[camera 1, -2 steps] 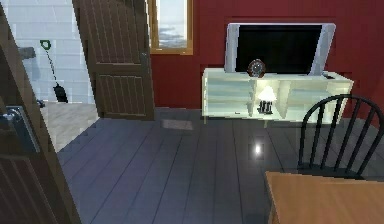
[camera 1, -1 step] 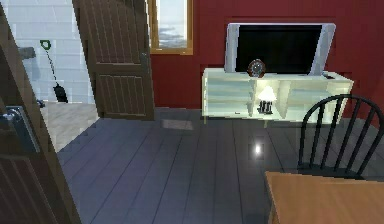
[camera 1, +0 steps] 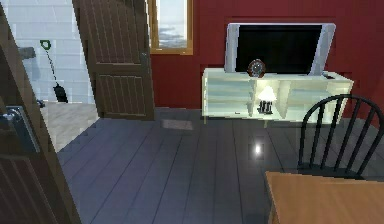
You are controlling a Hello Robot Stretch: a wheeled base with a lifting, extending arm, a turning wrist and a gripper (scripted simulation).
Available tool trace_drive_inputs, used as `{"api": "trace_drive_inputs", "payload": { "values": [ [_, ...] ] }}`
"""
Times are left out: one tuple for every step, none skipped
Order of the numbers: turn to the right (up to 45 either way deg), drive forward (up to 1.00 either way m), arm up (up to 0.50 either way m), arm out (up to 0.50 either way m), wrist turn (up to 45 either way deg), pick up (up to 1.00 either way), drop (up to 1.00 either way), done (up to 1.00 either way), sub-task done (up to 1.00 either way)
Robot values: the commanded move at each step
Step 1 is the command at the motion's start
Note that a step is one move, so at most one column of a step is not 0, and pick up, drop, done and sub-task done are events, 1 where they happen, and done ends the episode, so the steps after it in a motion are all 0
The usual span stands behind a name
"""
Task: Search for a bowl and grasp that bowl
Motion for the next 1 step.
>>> {"api": "trace_drive_inputs", "payload": {
  "values": [
    [0.0, 0.00, 0.00, 0.00, 0.0, 0.00, 0.00, 1.00, 0.00]
  ]
}}
